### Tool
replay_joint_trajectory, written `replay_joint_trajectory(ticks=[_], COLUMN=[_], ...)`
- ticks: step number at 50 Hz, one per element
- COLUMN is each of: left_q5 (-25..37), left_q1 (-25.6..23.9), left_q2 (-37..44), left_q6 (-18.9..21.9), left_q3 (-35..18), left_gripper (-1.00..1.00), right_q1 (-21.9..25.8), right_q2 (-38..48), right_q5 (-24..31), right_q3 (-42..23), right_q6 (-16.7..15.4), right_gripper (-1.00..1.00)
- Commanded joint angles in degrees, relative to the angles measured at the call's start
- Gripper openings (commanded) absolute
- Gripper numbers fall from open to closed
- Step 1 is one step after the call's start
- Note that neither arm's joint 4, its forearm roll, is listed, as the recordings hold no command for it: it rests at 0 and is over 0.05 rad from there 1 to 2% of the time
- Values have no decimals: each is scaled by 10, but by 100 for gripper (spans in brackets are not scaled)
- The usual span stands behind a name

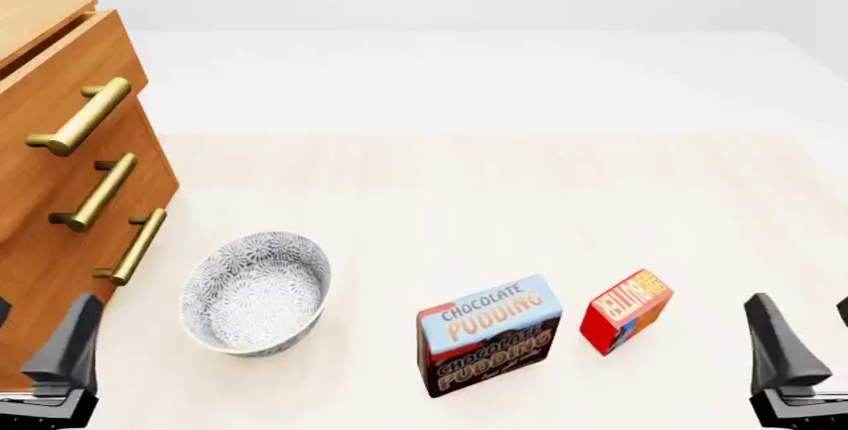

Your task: Put the butter at the back in the top drawer of the cabinet and close it.

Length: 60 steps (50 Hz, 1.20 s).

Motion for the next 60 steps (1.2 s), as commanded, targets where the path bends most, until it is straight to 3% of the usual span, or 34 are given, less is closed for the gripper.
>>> replay_joint_trajectory(ticks=[1, 17, 23, 43, 60], left_q5=[1, 2, 3, 97, 107], left_q1=[0, 0, -5, -18, -44], left_q2=[1, 0, 0, 1, 37], left_q6=[2, 7, 30, 97, 150], left_q3=[-2, -3, -2, -126, -167], left_gripper=[100, 100, 100, 100, 100], right_q1=[0, 0, 0, 0, 0], right_q2=[3, 3, 3, 3, 3], right_q5=[-1, -1, -1, -1, -1], right_q3=[-1, -1, -1, -1, -1], right_q6=[0, 0, 0, 0, 0], right_gripper=[100, 100, 100, 100, 100])
